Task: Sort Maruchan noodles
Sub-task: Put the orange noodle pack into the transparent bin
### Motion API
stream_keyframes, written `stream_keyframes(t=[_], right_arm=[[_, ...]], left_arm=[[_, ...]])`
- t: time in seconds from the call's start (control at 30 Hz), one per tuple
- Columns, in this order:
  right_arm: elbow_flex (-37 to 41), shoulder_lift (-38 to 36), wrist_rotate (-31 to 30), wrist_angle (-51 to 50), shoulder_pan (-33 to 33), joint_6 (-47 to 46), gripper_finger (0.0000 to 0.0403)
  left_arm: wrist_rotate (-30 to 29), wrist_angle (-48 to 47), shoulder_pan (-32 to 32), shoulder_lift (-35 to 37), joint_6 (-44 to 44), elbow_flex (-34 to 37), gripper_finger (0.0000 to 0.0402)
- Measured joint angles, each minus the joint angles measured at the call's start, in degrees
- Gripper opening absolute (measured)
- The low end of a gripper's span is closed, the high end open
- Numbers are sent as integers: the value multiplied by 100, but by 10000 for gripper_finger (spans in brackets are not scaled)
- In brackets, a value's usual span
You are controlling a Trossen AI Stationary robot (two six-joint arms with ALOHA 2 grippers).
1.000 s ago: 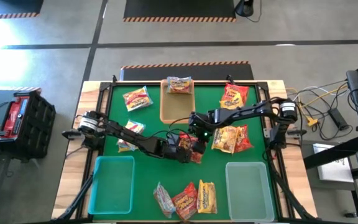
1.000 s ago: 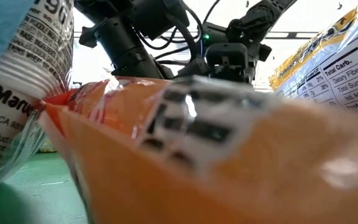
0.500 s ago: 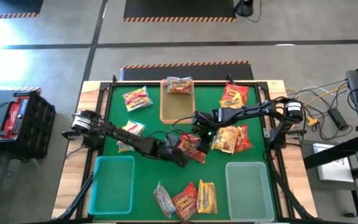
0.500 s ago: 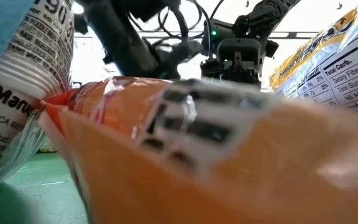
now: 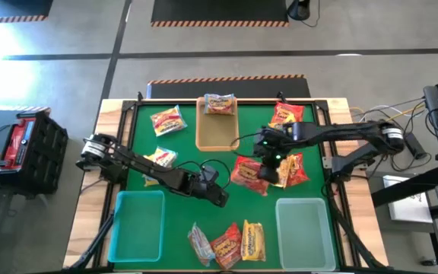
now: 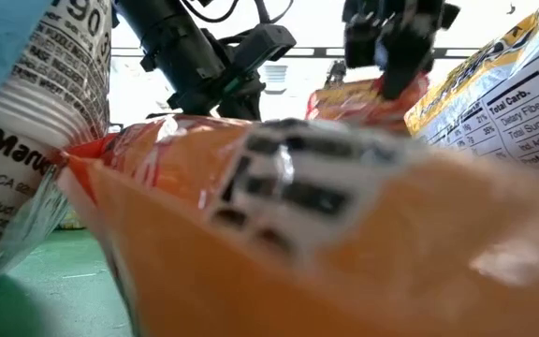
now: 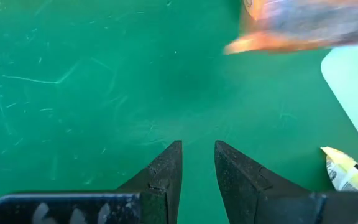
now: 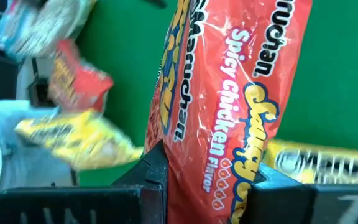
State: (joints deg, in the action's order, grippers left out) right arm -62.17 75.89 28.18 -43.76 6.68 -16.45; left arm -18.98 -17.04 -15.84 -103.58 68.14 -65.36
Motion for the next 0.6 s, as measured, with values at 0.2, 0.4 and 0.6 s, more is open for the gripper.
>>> stream_keyframes(t=[0.2,0.4,0.6], right_arm=[[36,-756,-128,-901,-552,-162,78],[59,-1188,-777,-1567,-1395,-655,78],[59,-1453,-1082,-2116,-2138,-975,78]], left_arm=[[-5,6,-21,-28,129,0,77],[-51,16,-57,-28,197,-4,77],[-125,36,-68,-28,293,-7,77]])
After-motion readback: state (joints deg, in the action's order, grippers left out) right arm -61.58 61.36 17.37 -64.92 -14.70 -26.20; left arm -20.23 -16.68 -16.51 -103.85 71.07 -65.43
